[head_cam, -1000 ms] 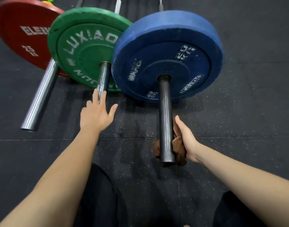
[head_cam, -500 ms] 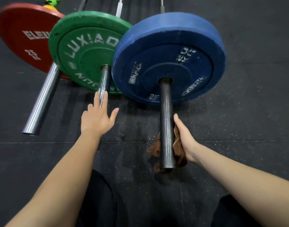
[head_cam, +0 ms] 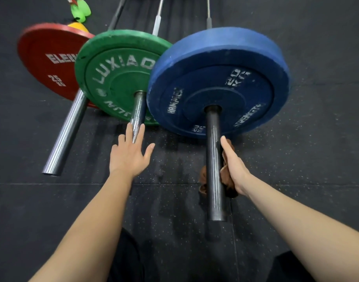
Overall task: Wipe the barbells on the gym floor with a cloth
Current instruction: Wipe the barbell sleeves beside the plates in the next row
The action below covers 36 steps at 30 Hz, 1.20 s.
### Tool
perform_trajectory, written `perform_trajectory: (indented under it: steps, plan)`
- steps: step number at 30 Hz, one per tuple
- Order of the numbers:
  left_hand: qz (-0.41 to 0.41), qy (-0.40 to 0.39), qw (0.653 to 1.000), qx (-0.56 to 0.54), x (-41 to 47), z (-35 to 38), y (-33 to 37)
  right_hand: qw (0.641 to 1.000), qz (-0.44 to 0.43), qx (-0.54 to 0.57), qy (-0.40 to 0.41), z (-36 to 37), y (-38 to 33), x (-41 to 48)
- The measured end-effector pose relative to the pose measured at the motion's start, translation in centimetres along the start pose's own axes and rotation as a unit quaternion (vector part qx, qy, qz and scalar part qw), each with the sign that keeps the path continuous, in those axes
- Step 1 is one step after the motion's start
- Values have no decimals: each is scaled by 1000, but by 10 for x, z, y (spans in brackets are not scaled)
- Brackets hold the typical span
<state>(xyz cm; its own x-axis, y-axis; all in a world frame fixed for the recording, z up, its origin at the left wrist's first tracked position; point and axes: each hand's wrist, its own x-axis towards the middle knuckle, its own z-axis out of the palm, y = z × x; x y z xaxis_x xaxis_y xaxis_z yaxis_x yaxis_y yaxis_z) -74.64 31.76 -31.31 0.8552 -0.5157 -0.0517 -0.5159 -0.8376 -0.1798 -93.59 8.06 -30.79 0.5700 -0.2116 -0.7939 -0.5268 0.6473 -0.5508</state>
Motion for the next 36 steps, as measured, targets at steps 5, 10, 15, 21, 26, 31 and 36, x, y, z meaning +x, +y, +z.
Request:
perform_trajectory:
  steps: [5, 10, 15, 21, 26, 31, 36]
  plan:
    - [8, 8, 1000, 16, 1, 0, -1, 990, 8, -134, 36, -16, 23, 4]
    - [19, 14, 1000, 20, 2, 2, -3, 984, 14, -177, -1, -21, 38, -10]
    - [22, 14, 999, 23, 3, 5, -4, 988, 0, -151, -20, -17, 31, -5]
    - [27, 9, 999, 34, 4, 7, -4, 998, 3, -42, -37, -5, 6, 6]
    - [23, 8, 999, 25, 4, 6, -3, 999, -3, 42, -10, 8, -21, 14]
    - [22, 7, 1000, 11, 4, 4, -3, 999, 6, 49, 14, 10, -25, 17]
    - [22, 9, 1000, 6, 3, 3, -1, 999, 10, 48, -18, 1, -12, 18]
